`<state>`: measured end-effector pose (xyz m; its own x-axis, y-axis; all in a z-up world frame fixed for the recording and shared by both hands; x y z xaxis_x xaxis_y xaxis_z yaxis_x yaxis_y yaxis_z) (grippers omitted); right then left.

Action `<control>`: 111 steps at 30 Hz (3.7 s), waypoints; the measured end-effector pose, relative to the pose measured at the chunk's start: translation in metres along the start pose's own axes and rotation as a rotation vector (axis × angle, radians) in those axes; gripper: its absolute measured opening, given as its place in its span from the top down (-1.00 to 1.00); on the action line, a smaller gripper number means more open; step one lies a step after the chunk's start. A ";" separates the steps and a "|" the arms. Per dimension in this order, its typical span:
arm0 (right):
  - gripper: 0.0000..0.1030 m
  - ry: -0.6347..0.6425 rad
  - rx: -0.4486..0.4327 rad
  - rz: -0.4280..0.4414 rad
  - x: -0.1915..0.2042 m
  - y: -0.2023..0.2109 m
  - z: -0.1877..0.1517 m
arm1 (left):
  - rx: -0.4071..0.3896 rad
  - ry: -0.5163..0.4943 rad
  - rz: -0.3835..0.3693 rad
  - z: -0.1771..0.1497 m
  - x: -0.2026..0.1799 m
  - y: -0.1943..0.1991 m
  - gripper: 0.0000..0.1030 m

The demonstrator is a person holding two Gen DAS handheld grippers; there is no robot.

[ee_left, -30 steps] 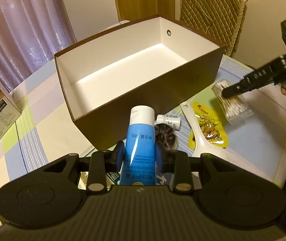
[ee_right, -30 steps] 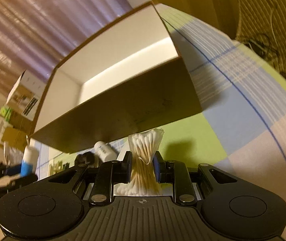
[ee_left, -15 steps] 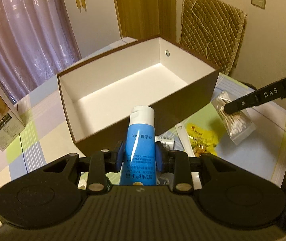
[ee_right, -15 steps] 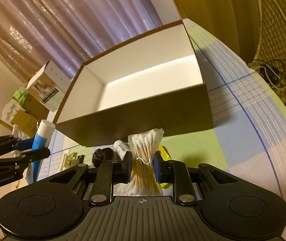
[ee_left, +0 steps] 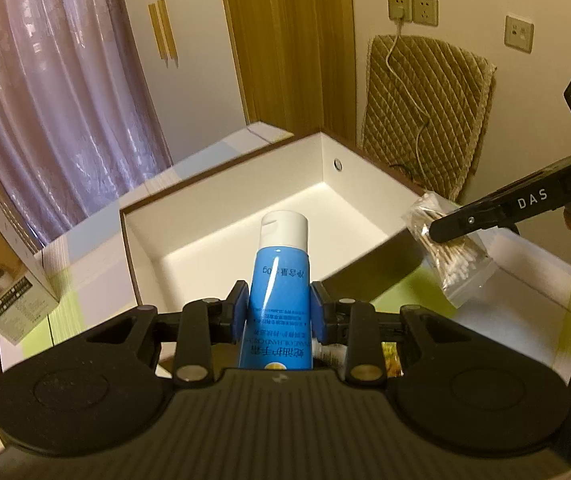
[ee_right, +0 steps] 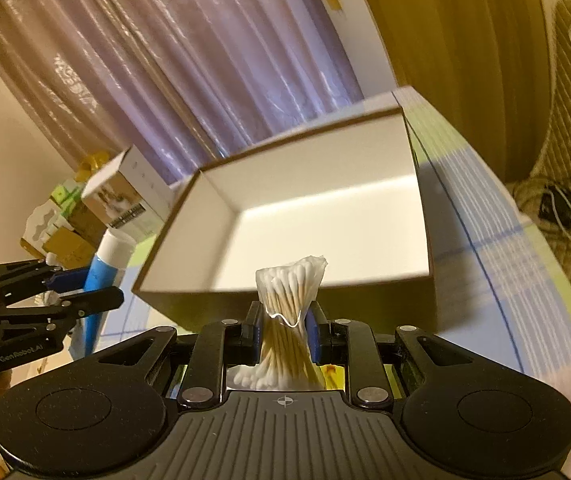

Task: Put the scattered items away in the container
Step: 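Carry both items over the box and release them inside with both tools, then withdraw both tools from the box back toward the table items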

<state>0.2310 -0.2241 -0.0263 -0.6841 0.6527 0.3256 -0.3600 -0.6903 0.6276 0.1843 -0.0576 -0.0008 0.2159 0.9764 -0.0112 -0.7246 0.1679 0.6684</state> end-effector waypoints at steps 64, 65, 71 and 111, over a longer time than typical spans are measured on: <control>0.52 0.180 0.322 -0.074 -0.057 -0.177 0.031 | 0.252 0.269 0.077 0.014 0.049 -0.195 0.79; 0.52 0.178 0.324 -0.070 -0.056 -0.177 0.031 | 0.255 0.280 0.078 0.013 0.051 -0.195 0.76; 0.38 0.140 0.360 -0.026 -0.047 -0.181 0.030 | 0.260 0.310 0.093 0.013 0.062 -0.187 0.51; -0.86 0.232 0.347 -0.180 -0.016 -0.111 0.024 | 0.229 0.272 0.211 0.016 0.053 -0.098 -0.73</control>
<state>0.2967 -0.1505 -0.0841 -0.7683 0.6383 0.0474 -0.2796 -0.4013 0.8722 0.2770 -0.0242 -0.0546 -0.1251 0.9916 -0.0314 -0.5633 -0.0450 0.8250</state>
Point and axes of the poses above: each gripper's, at about its wrist camera, not at the fingertips, and y roughly against the way its jaws point, x to its left, z to its top, the point moved 9 cm from there along -y, roughly the way its jaws point, and after that the axes turned 11 degrees about y, right-handed, at the moved point
